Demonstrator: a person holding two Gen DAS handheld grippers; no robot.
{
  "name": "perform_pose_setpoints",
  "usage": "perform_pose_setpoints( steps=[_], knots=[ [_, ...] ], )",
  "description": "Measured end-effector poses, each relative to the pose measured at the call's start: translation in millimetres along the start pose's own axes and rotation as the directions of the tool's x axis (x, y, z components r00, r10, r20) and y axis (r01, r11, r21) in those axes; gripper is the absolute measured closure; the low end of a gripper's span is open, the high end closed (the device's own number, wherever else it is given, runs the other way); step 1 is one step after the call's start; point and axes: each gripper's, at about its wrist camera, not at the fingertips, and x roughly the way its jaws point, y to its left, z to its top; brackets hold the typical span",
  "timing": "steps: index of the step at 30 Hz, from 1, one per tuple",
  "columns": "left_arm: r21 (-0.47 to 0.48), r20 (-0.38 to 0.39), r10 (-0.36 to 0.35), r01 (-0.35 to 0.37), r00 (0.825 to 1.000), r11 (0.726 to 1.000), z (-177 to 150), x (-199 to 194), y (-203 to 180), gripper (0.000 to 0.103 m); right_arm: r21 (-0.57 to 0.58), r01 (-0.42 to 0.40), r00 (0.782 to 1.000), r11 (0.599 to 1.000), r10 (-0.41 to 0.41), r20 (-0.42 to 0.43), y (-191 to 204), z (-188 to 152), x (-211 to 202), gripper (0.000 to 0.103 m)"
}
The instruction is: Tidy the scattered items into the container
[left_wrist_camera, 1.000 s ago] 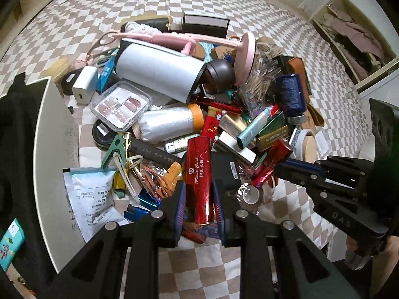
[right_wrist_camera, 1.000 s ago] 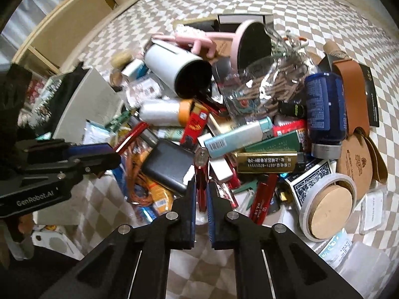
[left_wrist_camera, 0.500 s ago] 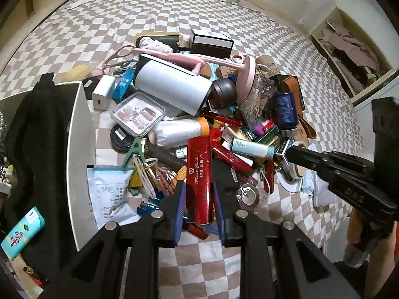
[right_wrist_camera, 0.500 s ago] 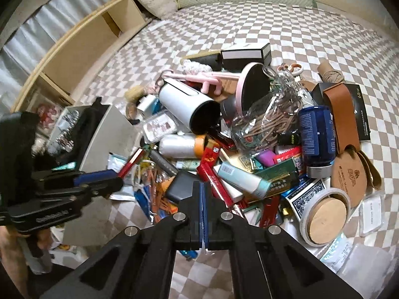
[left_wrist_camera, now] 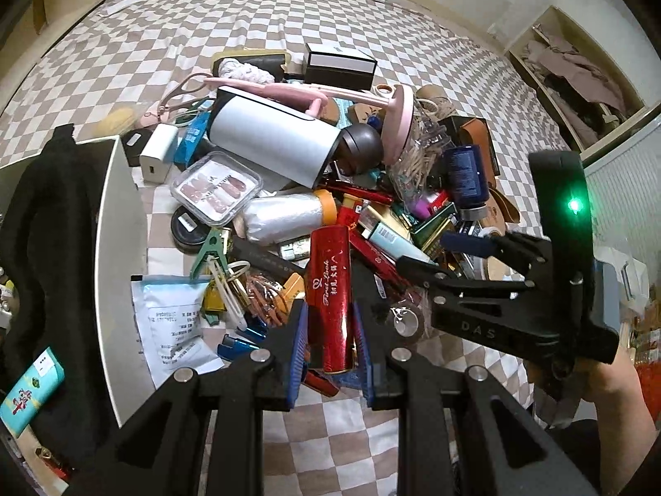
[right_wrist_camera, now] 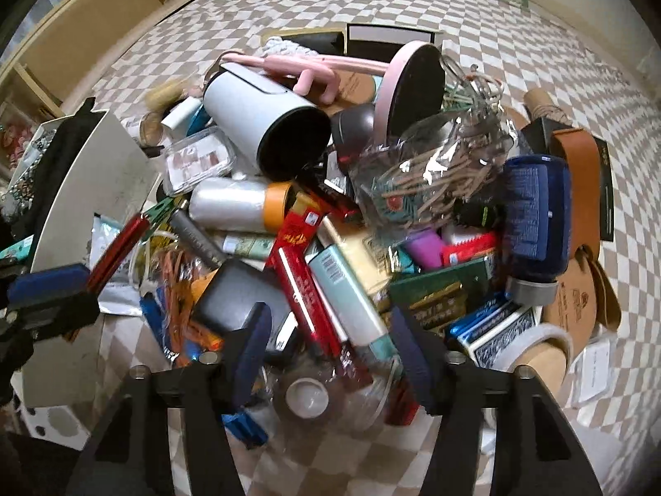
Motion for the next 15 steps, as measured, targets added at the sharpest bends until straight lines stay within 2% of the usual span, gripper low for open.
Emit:
perform_pose_setpoints(
  steps=[4,6,11,15],
  knots=[
    [0.007,-0.007,-0.009,0.009,1.000,1.000,0.4,2.2,-2.4,0.081,-0.015,-0.015,1.000,1.000,0.015,-0.001,2.3,5.0,2.2,0.045],
    [0.008,-0.010,-0.009,0.009,1.000,1.000,0.1,3.0,-2.6,0.081,-0.032,-0.004,1.000,0.999,0.003,-0.019,3.7,5.9,7.7,0.060],
    [0.006,-0.015,-0.009,0.009,1.000,1.000,-0.8,3.1,-0.7,0.081,-0.106,0.054,0.996,0.993,-0.062,-0.065,4.0,0.9,22.1,0.066],
    [0.005,-0.020,-0.012,0.012,1.000,1.000,-1.4,3.1,0.1,0.081,-0.177,0.108,0.988,0.978,-0.125,-0.090,4.3,-4.9,32.3,0.066]
  ],
)
